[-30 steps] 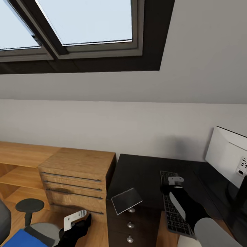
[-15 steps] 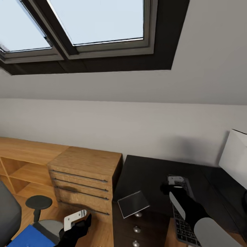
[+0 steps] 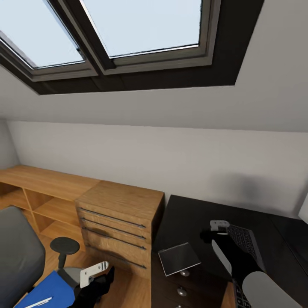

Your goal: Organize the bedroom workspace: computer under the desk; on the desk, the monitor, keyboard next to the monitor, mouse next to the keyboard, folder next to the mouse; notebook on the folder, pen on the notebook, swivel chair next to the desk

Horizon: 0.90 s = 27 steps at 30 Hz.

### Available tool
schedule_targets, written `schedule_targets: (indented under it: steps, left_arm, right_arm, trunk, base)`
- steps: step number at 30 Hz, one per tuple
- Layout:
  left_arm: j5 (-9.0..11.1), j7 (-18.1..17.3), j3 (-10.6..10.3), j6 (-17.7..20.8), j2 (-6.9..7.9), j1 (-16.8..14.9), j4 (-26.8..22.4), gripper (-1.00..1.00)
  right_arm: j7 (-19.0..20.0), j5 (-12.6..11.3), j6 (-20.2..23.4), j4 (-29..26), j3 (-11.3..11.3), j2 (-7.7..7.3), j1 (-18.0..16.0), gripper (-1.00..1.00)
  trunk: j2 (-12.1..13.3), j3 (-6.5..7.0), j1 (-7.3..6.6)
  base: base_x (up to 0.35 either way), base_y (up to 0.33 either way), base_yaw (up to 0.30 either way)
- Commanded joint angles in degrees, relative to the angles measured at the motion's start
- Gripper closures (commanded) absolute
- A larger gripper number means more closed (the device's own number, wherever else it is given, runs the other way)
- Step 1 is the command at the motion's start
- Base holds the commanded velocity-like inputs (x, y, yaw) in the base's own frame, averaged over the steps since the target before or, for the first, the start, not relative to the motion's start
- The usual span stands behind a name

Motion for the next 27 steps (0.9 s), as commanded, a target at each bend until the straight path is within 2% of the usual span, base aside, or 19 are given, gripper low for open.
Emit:
schedule_targets:
  steps: [1, 8, 14, 23, 27]
  left_arm:
    - [0.6, 0.31, 0.0, 0.28, -0.03, -0.01, -0.09, -1.0]
    - [0.68, 0.23, -0.02, 0.4, -0.03, -0.01, -0.13, -1.0]
    - [0.71, 0.16, -0.14, 0.51, -0.07, -0.01, -0.29, -1.0]
    - [0.78, 0.19, -0.47, 0.52, -0.26, -0.01, -0.64, -1.0]
    - [0.78, 0.22, -0.52, 0.46, -0.28, -0.01, -0.69, -1.0]
  right_arm:
    - [-0.62, -0.79, 0.15, -0.05, 0.43, -0.1, -0.04, 1.0]
    - [-0.31, -0.62, -0.96, 0.97, 0.38, -0.16, -0.04, 1.0]
    - [-0.24, -0.58, -4.13, 6.14, 0.52, -0.17, -0.05, 1.0]
    - [-0.23, -0.57, -7.62, 7.12, 0.46, -0.2, -0.05, 1.0]
    - [-0.23, -0.57, -9.12, 8.3, 0.45, -0.2, -0.1, 1.0]
  trunk:
    - [-0.06, -0.08, 0.03]
    - [-0.06, -0.08, 0.03]
    - [-0.06, -0.08, 0.03]
    - [-0.06, -0.08, 0.03]
    - [-1.66, -0.8, 0.91]
  base:
    - [0.113, 0.0, 0.013]
    - [0.077, 0.0, 0.001]
    - [0.022, 0.0, 0.0]
    - [0.001, 0.0, 0.0]
    - [0.0, 0.0, 0.0]
